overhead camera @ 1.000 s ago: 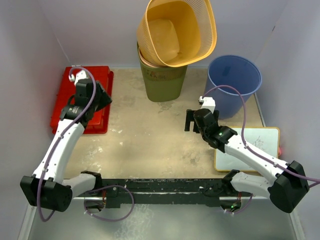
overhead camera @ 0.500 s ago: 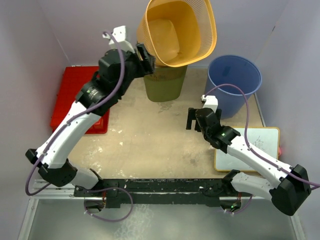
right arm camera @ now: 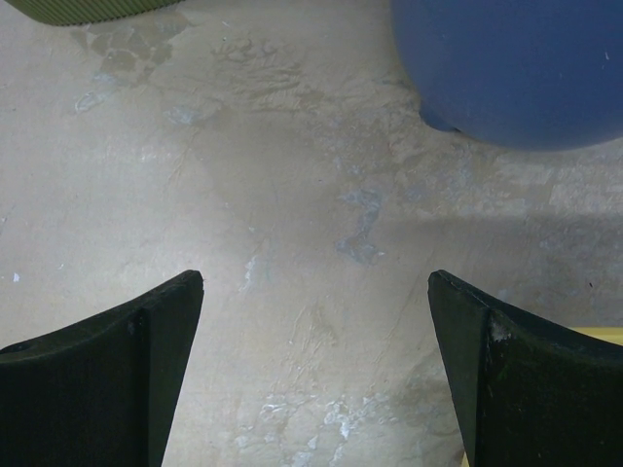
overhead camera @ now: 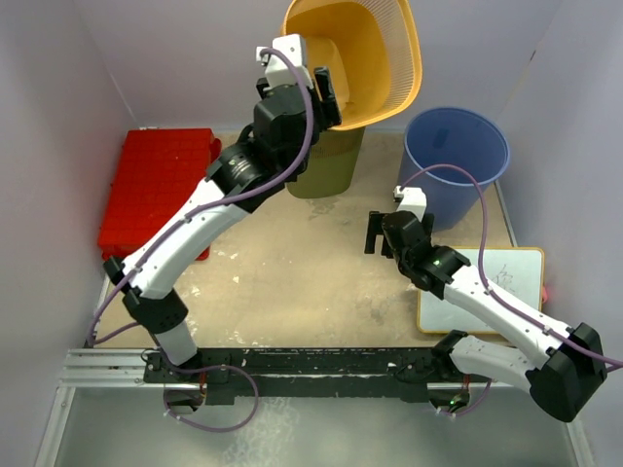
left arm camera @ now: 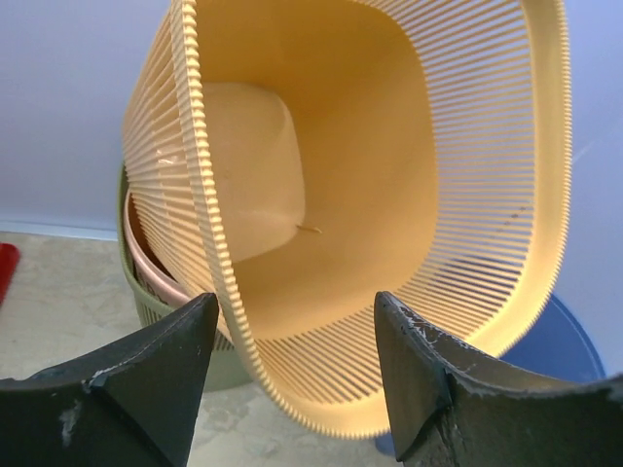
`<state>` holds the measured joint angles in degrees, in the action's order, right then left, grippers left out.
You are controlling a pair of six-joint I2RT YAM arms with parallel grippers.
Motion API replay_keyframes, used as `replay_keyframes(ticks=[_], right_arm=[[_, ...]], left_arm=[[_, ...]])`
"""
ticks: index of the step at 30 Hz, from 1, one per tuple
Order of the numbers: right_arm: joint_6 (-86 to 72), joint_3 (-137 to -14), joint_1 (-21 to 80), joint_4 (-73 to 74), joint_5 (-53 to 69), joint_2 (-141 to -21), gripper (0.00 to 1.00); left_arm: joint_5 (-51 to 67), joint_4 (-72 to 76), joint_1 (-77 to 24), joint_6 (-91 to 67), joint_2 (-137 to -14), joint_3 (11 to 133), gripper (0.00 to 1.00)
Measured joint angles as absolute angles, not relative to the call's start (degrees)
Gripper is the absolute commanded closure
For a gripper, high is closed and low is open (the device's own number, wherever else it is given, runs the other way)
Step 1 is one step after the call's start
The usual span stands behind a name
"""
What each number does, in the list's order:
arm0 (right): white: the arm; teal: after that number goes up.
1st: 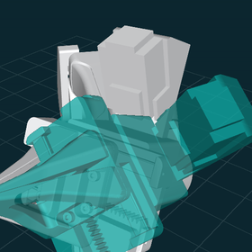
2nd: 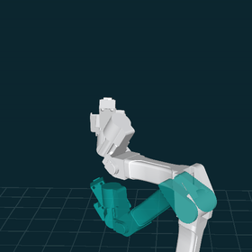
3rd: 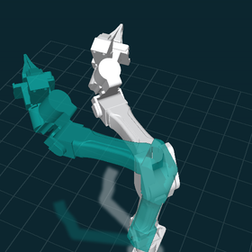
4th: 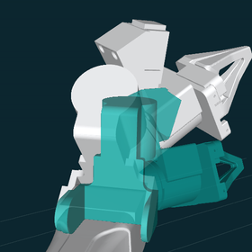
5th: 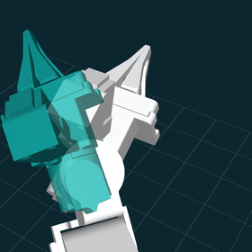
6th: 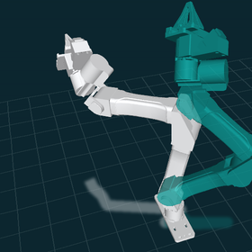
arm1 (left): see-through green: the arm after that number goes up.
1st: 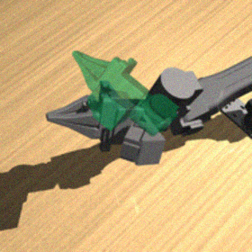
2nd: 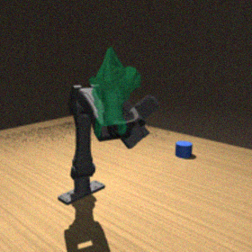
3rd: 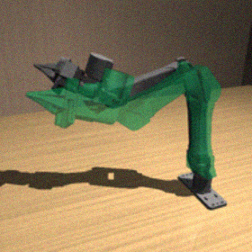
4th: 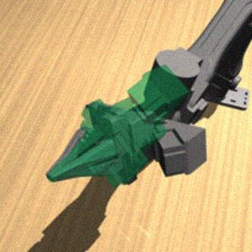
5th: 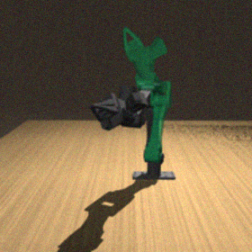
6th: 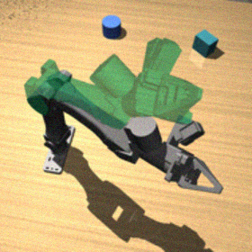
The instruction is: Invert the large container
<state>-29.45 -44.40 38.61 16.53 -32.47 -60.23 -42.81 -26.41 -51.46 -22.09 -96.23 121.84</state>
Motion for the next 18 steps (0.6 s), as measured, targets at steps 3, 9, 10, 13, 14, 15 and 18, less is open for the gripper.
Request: replay_keyframes(ticks=[3, 9, 10, 13, 14, 15, 18], right_arm=[[-29.5, -44.4, 38.6, 16.8, -32.5, -60.1, 0.00], [-29.5, -44.4, 38.6, 17.3, -32.7, -59.4, 0.00], [-29.5, -44.4, 38.6, 17.3, -32.8, -59.4, 0.00], [-29.5, -44.4, 38.6, 17.3, -33.1, -59.4, 0.00], [-29.4, -44.4, 38.6, 17.3, -33.3, -59.5, 0.00], [-29.4, -44.4, 38.6, 17.3, -33.3, -59.5, 0.00], [-29.4, -44.4, 38.6, 17.3, -33.4, -59.5, 0.00]], left_arm=[[-46.8, -27.0, -51.5, -20.8, -100.1, 125.9, 0.43], [-51.5, -28.5, -51.4, -19.3, -103.0, 126.7, 0.71], [-52.0, -28.5, -51.5, -19.0, -103.0, 126.7, 0.79], [-54.0, -28.4, -51.4, -18.7, -103.0, 126.7, 0.97], [-54.8, -28.4, -51.3, -18.5, -103.0, 126.6, 1.00], [-55.5, -28.1, -51.1, -18.2, -102.8, 126.5, 1.00], [-56.2, -27.4, -50.8, -16.9, -101.6, 125.4, 1.00]])
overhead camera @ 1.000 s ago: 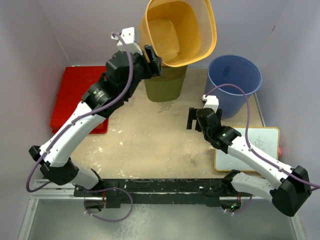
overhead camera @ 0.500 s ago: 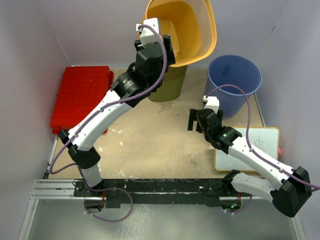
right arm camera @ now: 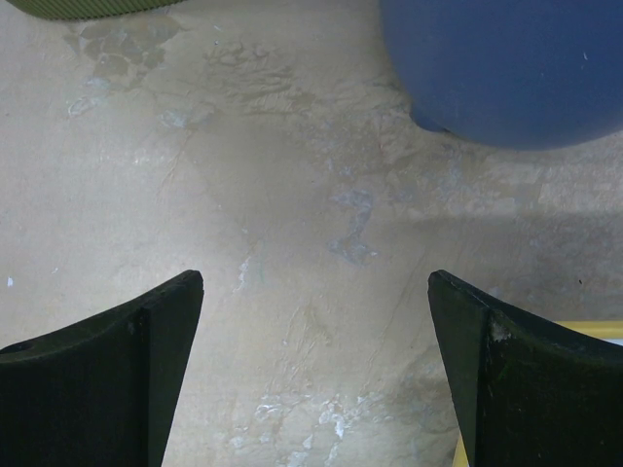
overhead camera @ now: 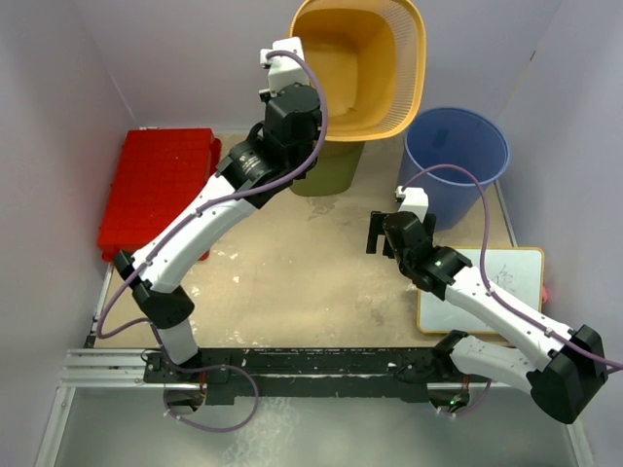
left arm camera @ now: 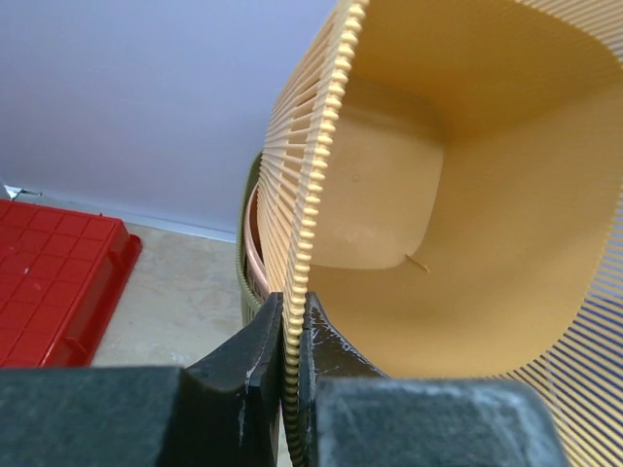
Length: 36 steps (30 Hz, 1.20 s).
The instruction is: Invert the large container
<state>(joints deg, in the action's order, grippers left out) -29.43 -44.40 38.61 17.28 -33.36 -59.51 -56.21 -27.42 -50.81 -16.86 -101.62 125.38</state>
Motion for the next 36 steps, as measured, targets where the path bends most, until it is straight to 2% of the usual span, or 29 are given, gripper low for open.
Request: replay_keyframes(ticks=[12, 20, 29, 36], right_arm=[[-29.4, -44.4, 38.6, 17.1, -33.3, -59.7, 0.00], [-29.4, -44.4, 38.6, 16.8, -33.0, -59.7, 0.00], [-29.5, -44.4, 38.6, 17.4, -36.6, -57.5, 0.00], [-25.6, -44.6, 38.6, 17.0, -47.1, -43.8, 0.00]], left_arm=[[-51.7, -17.1, -51.1, -13.9, -87.0, 108.9, 1.00], [-49.0, -15.0, -51.8, -13.3, -76.5, 104.8, 1.00], [-42.2, -29.9, -51.8, -20.9, -65.3, 104.3, 1.00], [-37.5, -41.6, -51.9, -28.8, -60.7, 100.7, 1.00]])
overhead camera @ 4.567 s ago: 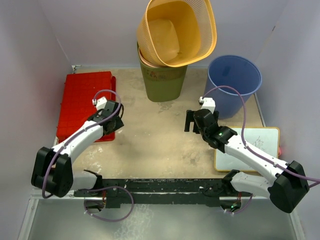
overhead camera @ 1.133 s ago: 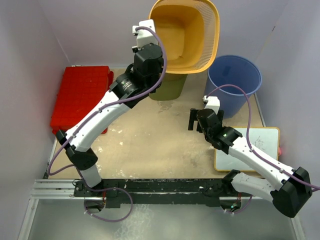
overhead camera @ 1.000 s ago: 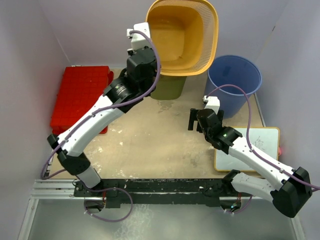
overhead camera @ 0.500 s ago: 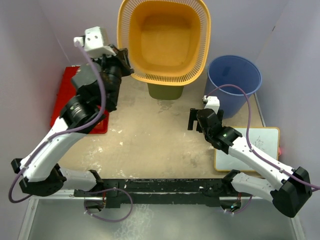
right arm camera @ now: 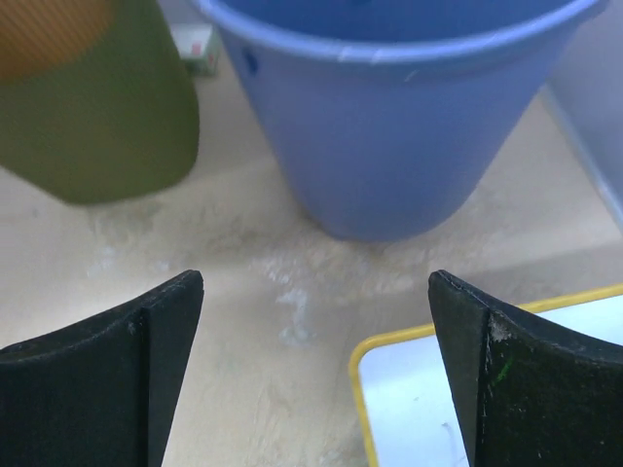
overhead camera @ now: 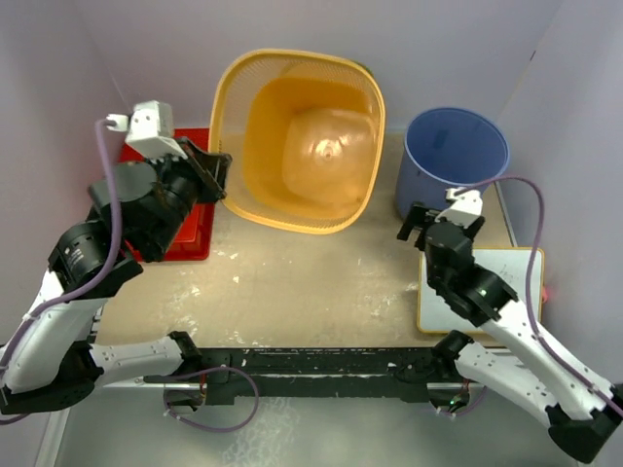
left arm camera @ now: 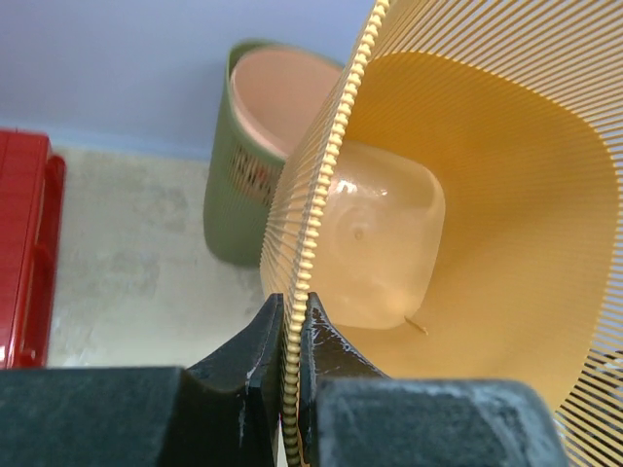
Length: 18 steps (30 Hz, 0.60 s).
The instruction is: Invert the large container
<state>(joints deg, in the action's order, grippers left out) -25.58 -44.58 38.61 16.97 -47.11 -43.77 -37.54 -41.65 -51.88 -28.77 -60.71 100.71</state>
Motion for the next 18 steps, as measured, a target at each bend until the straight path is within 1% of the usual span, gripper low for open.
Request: replay_keyframes(ticks=[5, 9, 13, 18], right_arm=[[-19.1, -48.1, 38.6, 14.9, -50.7, -38.8, 0.00], [-14.4, -52.3, 38.6, 13.4, -53.1, -39.0, 0.00], [-10.8, -52.9, 38.6, 12.1, -54.8, -38.7, 0.00], [-8.3, -52.9, 38.6, 12.1, -55.2, -37.7, 0.00]], left_arm=[[-32.2, -46.1, -51.8, -31.6, -59.4, 91.5, 1.00], [-26.2, -43.4, -51.8, -33.4, -56.9, 76.8, 1.00], [-21.6, -41.1, -52.0, -35.8, -55.7, 67.0, 1.00], [-18.7, -36.5, -51.0, -40.4, -54.2, 63.4, 1.00]])
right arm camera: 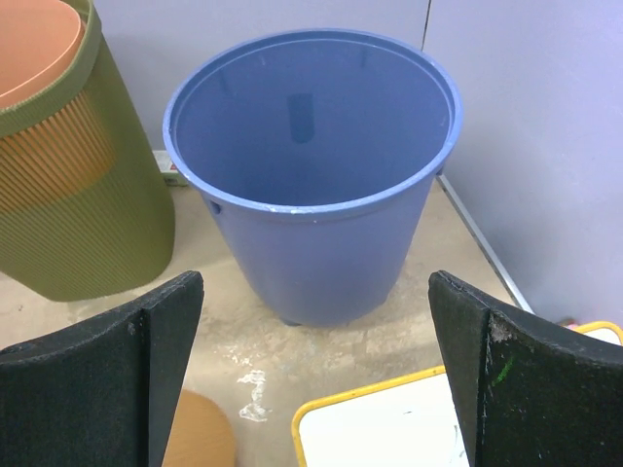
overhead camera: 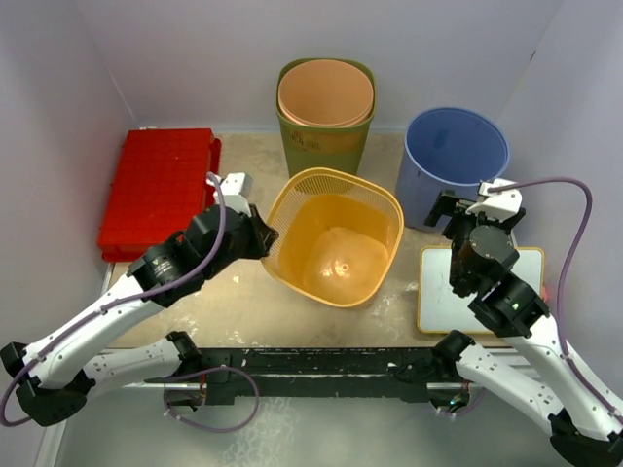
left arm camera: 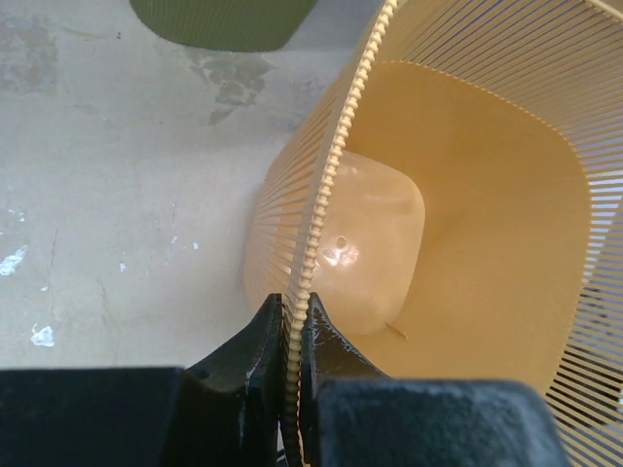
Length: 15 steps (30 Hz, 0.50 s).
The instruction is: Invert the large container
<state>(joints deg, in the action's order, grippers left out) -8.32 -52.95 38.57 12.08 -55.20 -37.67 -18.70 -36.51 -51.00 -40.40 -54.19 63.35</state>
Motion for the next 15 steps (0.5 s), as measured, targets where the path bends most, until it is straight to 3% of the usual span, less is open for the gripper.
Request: replay_keyframes(ticks=[5, 10, 15], right_arm=[[-7.9, -52.9, 38.6, 11.8, -55.2, -36.6, 0.00], [-8.4, -52.9, 38.6, 12.1, -54.6, -36.8, 0.00], [-9.4, -52.8, 38.6, 13.0, -54.3, -36.7, 0.00]], left_arm=[[-8.6, -30.5, -37.5, -46.8, -53.1, 58.0, 1.00], [4.6, -17.9, -21.3, -56.8, -54.3, 44.9, 1.00], [11.4, -15.4, -16.1, -60.3, -58.0, 41.6, 1.00]])
